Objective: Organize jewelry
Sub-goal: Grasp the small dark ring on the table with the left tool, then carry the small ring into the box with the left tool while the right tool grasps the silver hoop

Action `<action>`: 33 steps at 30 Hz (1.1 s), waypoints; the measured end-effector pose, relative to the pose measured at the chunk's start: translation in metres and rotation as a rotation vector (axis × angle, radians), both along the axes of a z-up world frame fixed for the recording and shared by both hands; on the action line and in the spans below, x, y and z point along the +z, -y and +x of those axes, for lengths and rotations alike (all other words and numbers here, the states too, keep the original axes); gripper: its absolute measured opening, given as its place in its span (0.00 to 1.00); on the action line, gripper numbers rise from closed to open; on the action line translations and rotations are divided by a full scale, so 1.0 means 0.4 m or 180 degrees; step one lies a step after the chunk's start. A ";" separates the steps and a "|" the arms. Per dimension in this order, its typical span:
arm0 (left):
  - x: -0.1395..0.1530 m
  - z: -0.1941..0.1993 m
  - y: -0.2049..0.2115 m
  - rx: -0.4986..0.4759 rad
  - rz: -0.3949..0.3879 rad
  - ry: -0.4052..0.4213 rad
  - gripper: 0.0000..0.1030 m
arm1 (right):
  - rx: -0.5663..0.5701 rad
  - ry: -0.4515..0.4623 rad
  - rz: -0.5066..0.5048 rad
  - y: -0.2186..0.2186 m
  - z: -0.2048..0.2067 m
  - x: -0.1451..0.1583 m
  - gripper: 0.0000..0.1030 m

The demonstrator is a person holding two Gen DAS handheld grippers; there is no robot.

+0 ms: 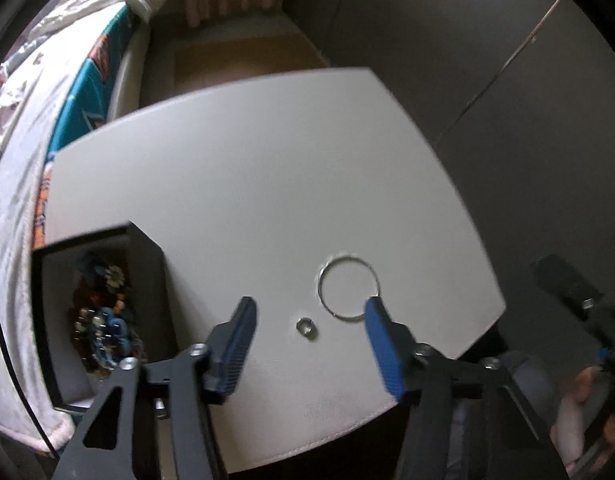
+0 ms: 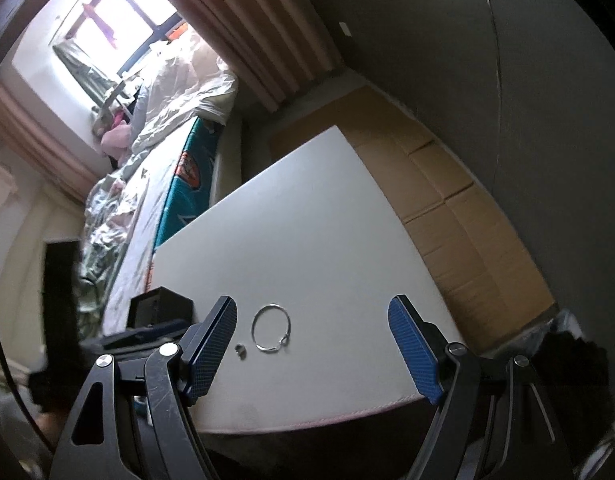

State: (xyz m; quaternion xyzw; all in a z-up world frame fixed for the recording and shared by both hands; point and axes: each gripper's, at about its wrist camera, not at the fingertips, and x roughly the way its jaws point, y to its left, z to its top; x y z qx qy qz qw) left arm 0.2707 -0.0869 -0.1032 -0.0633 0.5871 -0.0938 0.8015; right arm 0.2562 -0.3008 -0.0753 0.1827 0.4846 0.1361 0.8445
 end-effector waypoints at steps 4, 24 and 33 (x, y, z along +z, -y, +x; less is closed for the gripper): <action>-0.033 0.005 0.018 -0.0035 0.0076 -0.0097 0.48 | 0.0000 -0.0004 0.0016 0.001 0.001 -0.006 0.76; -0.110 0.015 0.033 -0.0208 0.0333 -0.0309 0.13 | 0.0075 -0.0181 -0.0161 -0.039 0.022 -0.052 0.76; -0.022 0.012 -0.050 -0.0054 0.0212 -0.0048 0.13 | 0.0289 -0.0356 -0.0238 -0.110 0.036 -0.107 0.55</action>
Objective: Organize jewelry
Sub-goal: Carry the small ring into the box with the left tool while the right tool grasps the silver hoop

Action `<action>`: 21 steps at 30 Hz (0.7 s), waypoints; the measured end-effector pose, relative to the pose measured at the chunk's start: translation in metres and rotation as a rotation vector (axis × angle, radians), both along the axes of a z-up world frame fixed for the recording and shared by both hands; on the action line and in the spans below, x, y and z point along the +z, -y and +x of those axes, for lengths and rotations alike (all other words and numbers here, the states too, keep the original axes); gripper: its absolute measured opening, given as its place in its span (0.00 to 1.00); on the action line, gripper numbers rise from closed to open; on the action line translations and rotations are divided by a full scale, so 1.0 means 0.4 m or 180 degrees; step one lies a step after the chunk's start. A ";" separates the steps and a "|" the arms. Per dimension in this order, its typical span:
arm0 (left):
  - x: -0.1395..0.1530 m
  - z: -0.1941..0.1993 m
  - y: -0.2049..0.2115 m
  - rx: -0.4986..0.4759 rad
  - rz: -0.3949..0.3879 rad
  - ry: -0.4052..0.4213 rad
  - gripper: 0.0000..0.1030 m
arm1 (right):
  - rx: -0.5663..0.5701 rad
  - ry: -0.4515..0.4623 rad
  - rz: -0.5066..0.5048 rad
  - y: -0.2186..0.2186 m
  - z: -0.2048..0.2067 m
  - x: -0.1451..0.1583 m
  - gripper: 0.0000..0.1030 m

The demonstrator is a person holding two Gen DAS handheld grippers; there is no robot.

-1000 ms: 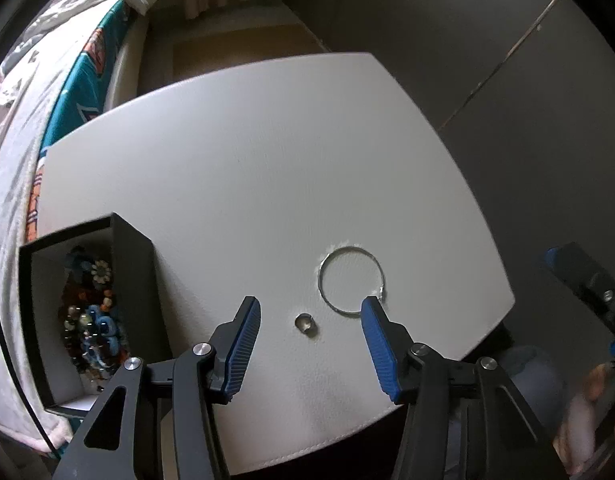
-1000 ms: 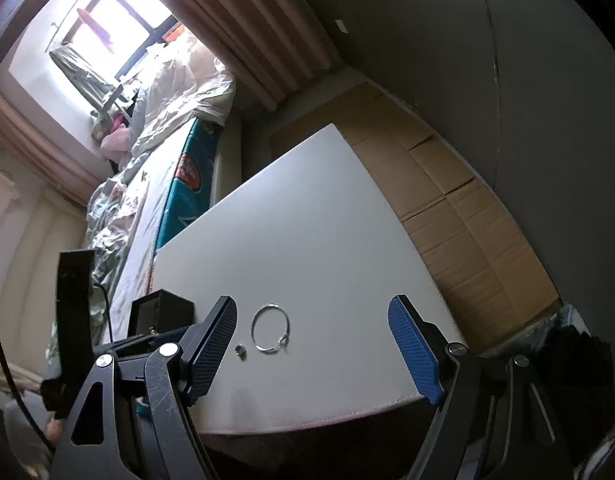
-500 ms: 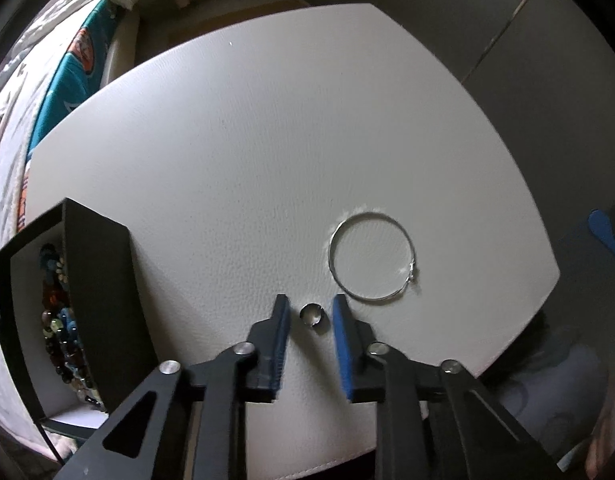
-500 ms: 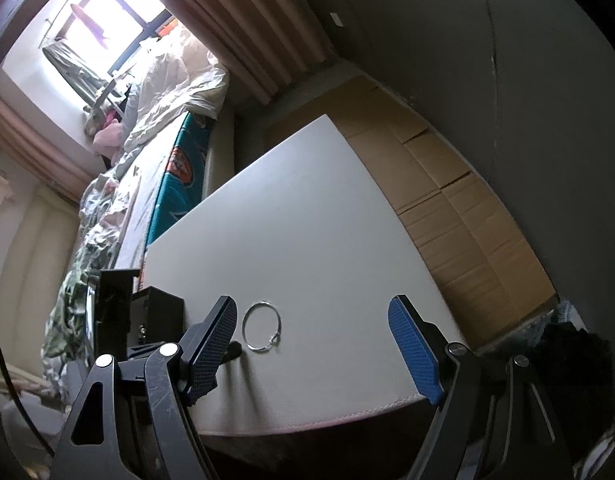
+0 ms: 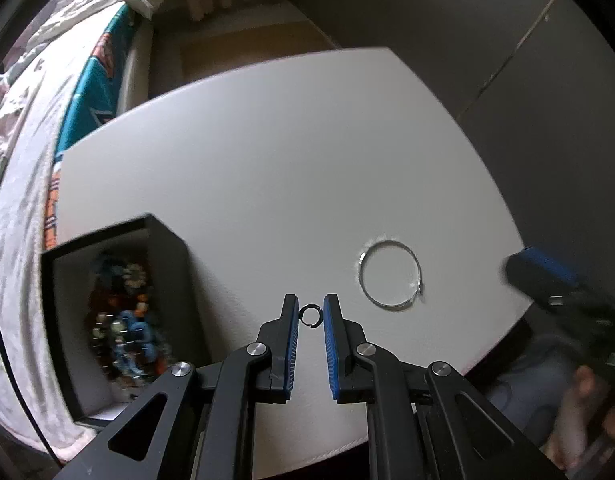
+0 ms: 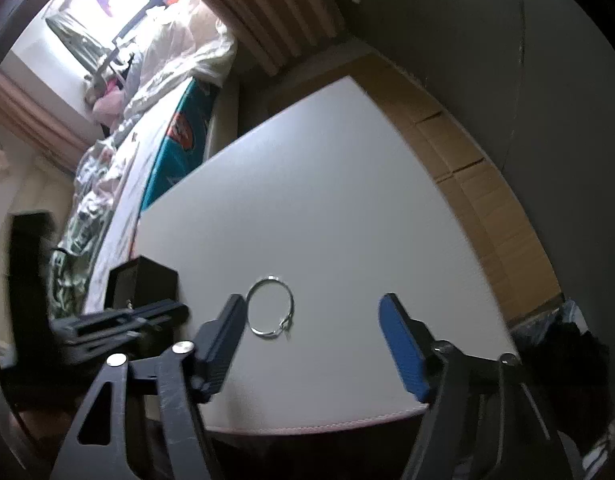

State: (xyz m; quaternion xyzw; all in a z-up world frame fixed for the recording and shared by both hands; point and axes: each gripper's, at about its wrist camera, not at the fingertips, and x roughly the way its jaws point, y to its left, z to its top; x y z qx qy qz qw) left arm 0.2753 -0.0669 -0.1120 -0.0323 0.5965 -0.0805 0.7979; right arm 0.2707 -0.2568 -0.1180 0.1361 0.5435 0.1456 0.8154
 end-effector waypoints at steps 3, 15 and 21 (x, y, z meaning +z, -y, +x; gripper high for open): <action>0.025 -0.011 -0.022 0.0051 -0.0042 0.0073 0.13 | 0.0068 -0.0114 -0.0005 -0.026 0.007 -0.024 0.39; 0.109 -0.082 -0.099 0.0155 -0.0187 0.0291 0.13 | 0.0179 -0.0286 -0.0387 -0.114 0.028 -0.093 0.17; 0.136 -0.105 -0.167 0.0262 -0.0234 0.0377 0.13 | 0.0266 -0.0121 -0.0834 -0.170 0.014 -0.085 0.15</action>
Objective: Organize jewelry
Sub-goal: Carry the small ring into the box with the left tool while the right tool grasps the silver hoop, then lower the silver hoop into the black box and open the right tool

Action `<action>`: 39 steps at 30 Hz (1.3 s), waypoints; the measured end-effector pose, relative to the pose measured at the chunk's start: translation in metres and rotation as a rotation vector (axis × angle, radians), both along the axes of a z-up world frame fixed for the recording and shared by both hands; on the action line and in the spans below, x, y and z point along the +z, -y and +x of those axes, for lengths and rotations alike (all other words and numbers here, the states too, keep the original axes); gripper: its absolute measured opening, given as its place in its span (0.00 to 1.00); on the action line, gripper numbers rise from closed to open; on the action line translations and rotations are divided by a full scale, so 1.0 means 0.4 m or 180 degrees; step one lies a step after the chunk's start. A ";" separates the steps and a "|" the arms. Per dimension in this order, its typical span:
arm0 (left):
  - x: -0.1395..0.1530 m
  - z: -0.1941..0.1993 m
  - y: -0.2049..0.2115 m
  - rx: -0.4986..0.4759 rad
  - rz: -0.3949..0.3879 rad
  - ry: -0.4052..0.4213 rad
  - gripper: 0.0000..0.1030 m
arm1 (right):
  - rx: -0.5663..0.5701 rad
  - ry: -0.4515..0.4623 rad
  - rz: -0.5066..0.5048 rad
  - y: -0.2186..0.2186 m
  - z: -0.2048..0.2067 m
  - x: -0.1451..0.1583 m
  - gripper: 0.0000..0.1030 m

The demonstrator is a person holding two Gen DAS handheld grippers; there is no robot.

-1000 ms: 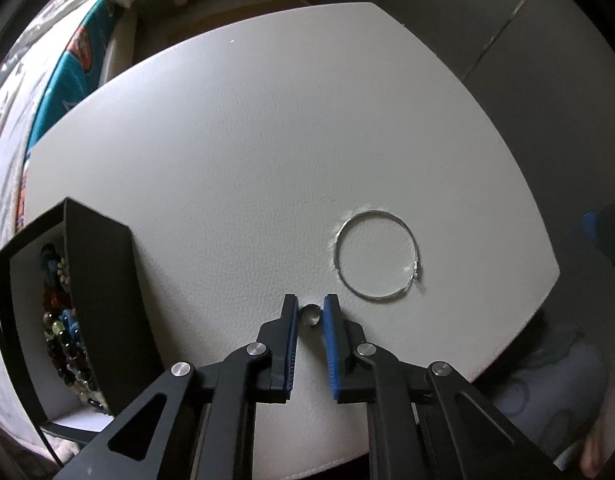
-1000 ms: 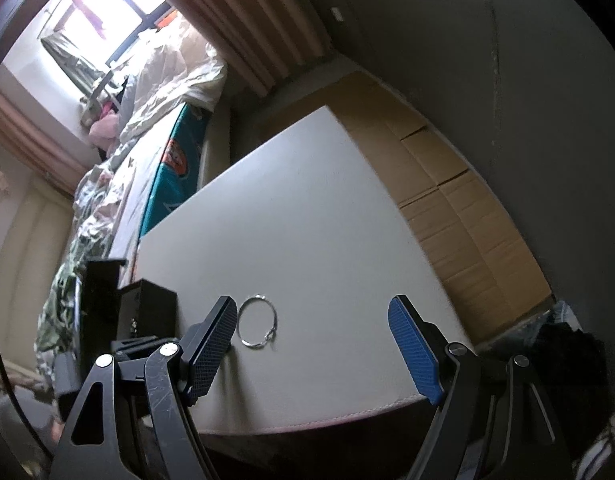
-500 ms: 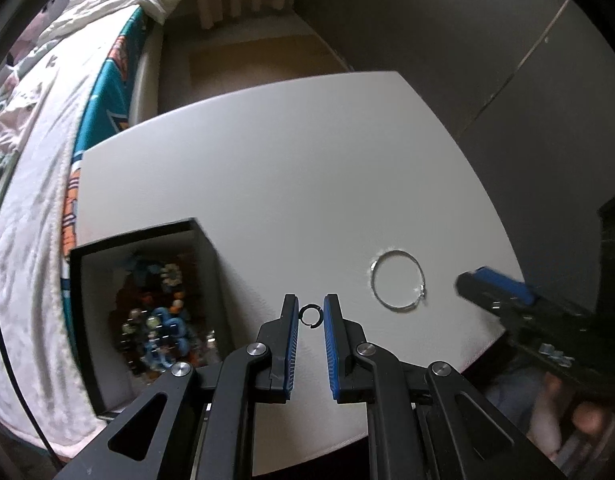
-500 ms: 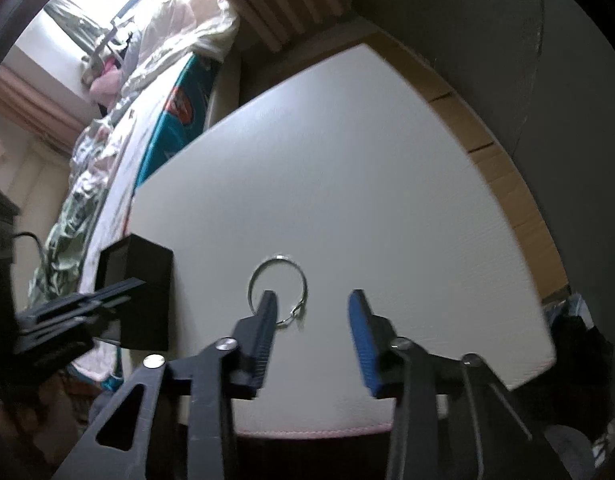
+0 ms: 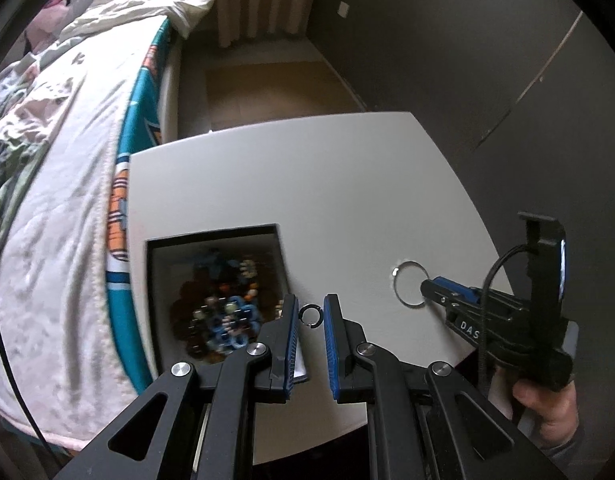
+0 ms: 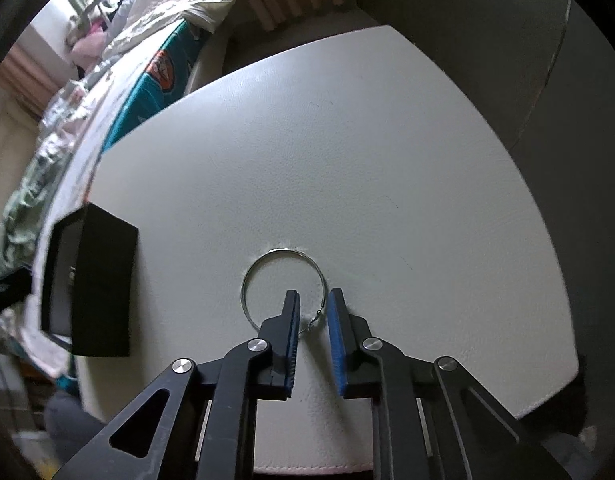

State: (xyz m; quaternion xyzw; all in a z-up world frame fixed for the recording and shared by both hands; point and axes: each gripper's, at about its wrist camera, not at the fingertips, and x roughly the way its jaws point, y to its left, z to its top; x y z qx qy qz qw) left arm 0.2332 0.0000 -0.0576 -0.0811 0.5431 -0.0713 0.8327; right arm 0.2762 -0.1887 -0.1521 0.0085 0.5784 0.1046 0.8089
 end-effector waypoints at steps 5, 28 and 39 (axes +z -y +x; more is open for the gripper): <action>0.013 -0.023 -0.049 0.0115 -0.0023 0.0035 0.13 | 0.0083 0.0153 -0.0318 -0.044 -0.015 0.003 0.04; 0.062 -0.105 -0.255 0.0710 -0.0731 0.0418 0.68 | 0.0440 0.0541 0.0731 -0.187 -0.071 0.224 0.03; 0.096 -0.166 -0.341 0.0911 -0.0731 0.0587 0.68 | 0.0753 0.0647 0.0727 -0.322 -0.076 0.291 0.03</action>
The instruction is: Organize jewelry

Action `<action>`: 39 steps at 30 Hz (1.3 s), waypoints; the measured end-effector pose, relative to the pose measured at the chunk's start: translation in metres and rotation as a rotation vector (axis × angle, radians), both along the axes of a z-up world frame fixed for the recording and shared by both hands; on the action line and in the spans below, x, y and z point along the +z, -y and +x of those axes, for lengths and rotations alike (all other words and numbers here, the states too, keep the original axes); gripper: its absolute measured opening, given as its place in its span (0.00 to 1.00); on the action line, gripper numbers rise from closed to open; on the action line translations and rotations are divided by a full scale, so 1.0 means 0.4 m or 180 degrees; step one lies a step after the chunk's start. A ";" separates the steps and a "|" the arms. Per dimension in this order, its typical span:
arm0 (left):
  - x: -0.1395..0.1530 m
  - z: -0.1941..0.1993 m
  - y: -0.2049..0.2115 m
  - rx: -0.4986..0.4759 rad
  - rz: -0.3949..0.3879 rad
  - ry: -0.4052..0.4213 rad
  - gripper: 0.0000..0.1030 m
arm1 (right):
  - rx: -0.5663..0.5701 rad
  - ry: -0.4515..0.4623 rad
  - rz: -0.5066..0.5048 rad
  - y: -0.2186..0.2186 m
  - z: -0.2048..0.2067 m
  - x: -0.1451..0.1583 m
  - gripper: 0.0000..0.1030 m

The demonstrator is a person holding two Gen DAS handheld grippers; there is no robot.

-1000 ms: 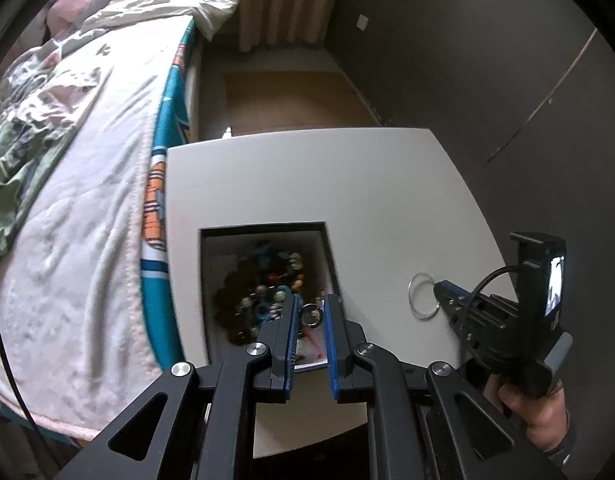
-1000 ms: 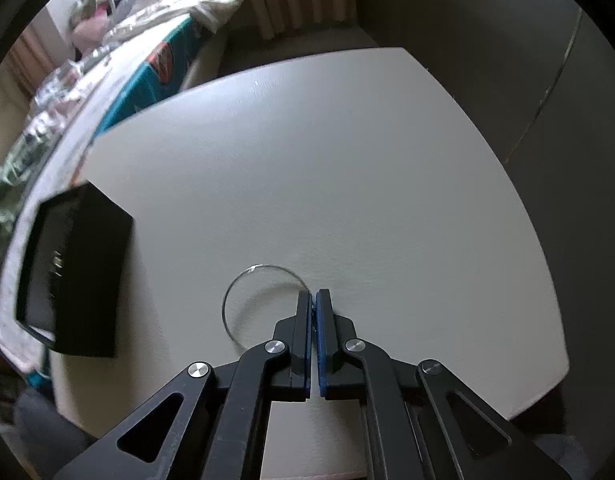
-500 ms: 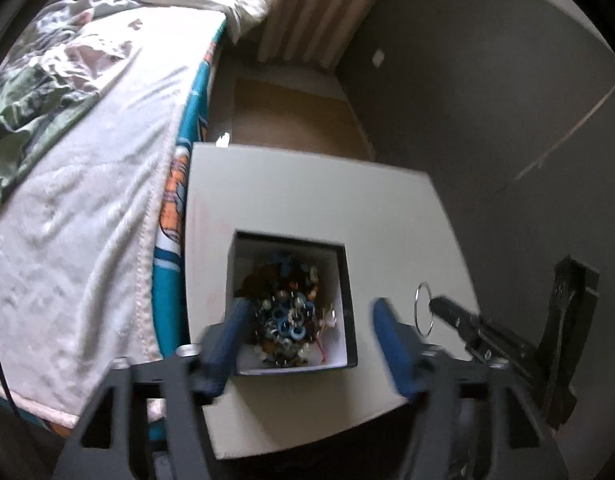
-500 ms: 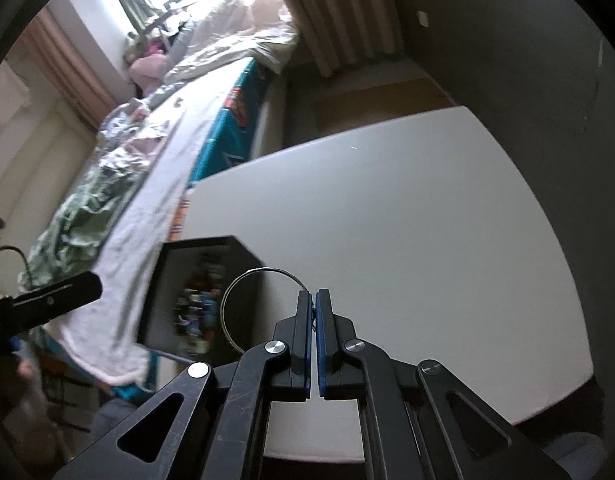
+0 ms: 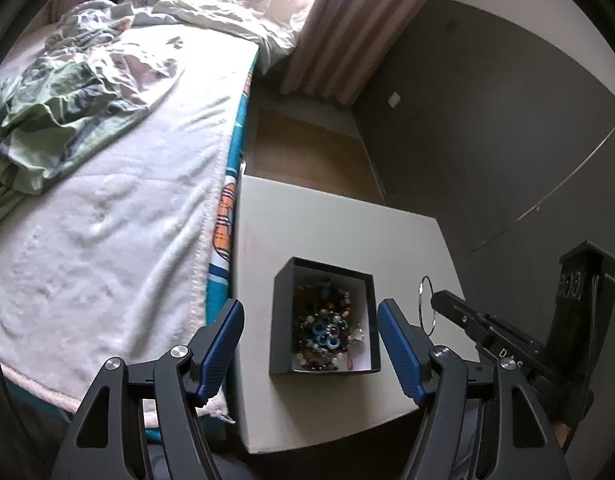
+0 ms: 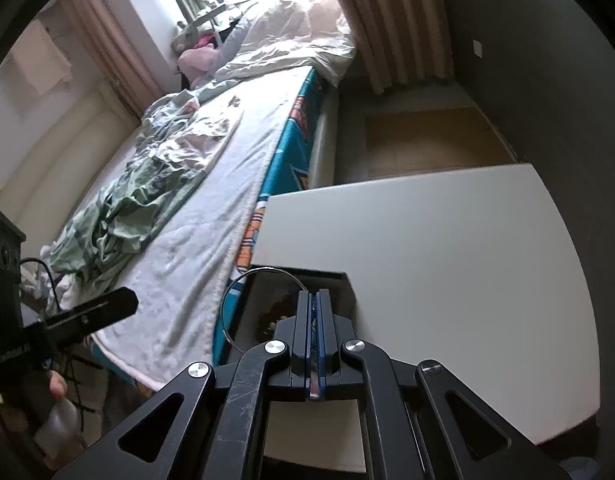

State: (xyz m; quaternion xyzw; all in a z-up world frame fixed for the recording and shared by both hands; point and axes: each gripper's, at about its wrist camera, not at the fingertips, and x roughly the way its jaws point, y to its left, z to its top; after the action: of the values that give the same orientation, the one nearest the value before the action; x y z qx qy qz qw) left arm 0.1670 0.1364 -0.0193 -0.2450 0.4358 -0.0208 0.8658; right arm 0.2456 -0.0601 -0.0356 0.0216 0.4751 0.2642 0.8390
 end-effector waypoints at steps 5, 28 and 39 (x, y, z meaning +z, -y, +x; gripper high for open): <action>0.001 -0.014 -0.026 0.0071 -0.0032 0.0042 0.68 | 0.0047 -0.0054 0.0022 -0.033 0.013 -0.002 0.03; 0.008 -0.037 -0.034 0.0106 -0.0009 0.0230 0.76 | -0.0110 0.0074 -0.0065 0.053 -0.026 0.039 0.73; 0.103 -0.095 0.085 -0.0045 0.0380 0.0607 0.92 | -0.0388 0.0331 -0.0131 0.195 -0.112 0.137 0.81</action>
State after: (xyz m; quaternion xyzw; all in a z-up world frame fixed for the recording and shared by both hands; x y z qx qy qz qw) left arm 0.1289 0.1024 0.0220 -0.1868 0.3536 -0.0240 0.9162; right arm 0.2010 -0.1382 0.0190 0.0195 0.4340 0.2036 0.8774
